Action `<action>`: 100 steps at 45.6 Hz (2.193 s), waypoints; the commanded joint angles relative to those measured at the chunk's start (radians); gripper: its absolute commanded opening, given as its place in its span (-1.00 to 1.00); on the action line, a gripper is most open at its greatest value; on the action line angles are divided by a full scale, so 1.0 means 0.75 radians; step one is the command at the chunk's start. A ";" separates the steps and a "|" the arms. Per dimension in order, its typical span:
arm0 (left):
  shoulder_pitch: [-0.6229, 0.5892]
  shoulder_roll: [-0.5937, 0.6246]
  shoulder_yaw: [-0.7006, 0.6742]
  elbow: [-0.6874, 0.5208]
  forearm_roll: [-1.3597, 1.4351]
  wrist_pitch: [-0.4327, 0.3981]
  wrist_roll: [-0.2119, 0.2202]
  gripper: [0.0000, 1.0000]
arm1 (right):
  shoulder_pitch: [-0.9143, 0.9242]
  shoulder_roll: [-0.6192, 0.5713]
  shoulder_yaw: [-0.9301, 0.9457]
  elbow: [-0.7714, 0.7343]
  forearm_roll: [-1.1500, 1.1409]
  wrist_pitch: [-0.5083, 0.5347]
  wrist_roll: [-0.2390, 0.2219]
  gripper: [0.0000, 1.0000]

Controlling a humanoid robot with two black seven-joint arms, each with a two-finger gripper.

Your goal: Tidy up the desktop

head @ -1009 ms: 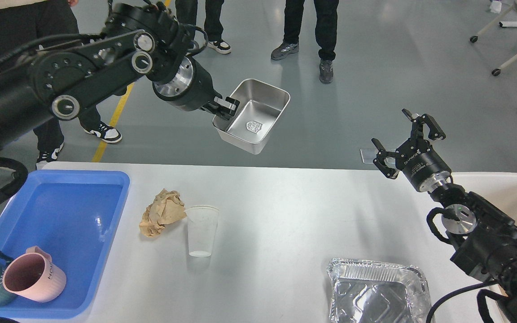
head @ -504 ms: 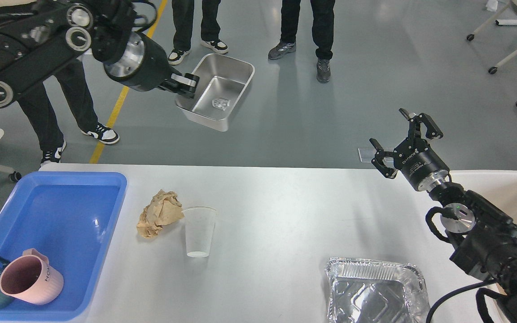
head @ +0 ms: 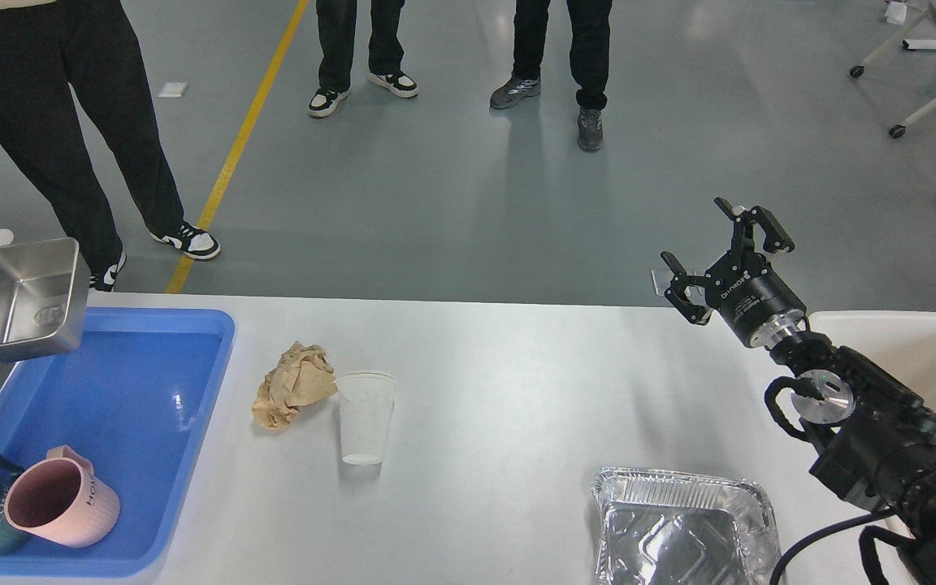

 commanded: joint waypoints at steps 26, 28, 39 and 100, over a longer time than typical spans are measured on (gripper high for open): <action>0.155 -0.612 0.082 0.715 -0.012 0.409 -0.061 -0.95 | -0.026 0.000 0.000 0.002 0.000 0.000 0.002 1.00; 0.155 -0.642 0.109 0.731 -0.017 0.441 -0.063 -0.94 | -0.028 0.000 0.000 0.008 0.000 0.000 0.002 1.00; 0.167 -0.769 0.179 0.840 -0.043 0.525 -0.065 -0.89 | -0.045 0.000 0.000 0.011 0.000 0.000 0.002 1.00; -0.504 -0.685 0.181 0.825 -0.434 -0.080 -0.323 0.93 | -0.020 0.000 0.000 0.011 0.000 -0.002 0.000 1.00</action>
